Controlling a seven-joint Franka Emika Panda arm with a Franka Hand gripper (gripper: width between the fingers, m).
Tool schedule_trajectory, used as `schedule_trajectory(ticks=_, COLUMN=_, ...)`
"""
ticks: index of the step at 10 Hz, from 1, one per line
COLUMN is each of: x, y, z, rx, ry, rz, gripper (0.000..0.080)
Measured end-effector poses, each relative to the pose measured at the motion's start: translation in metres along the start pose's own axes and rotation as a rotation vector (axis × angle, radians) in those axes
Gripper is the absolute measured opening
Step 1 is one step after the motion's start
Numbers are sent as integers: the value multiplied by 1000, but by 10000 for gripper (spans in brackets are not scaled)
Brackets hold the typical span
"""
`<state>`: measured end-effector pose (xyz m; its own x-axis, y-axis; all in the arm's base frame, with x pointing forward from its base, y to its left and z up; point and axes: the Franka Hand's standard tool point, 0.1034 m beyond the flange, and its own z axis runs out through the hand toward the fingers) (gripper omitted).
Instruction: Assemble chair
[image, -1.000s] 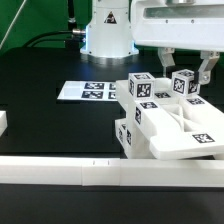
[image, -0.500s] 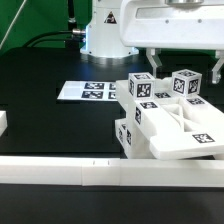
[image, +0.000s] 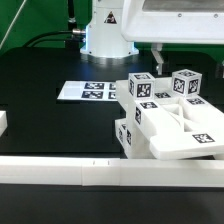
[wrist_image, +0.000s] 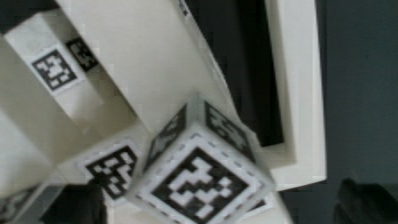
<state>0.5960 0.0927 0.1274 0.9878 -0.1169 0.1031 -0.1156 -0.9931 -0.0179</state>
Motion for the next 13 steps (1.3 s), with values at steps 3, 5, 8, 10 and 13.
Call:
schedule_trajectory(ticks=3, x=-1, y=-1, z=0, rx=-2, ry=0, rz=-185, gripper=649)
schedule_trajectory(ticks=5, x=-1, y=2, z=1, rx=-4, ry=-2, rz=-349, gripper=649)
schedule_trajectory(ticks=8, x=-1, y=4, z=2, rx=-5, ry=-4, rz=-478, gripper=649)
schedule_trajectory(ticks=10, x=-1, y=4, z=2, rx=-5, ry=-4, rz=-477, gripper=411)
schedule_trajectory(ticks=13, x=-1, y=4, z=2, rx=-4, ry=-3, rz=-467, gripper=279)
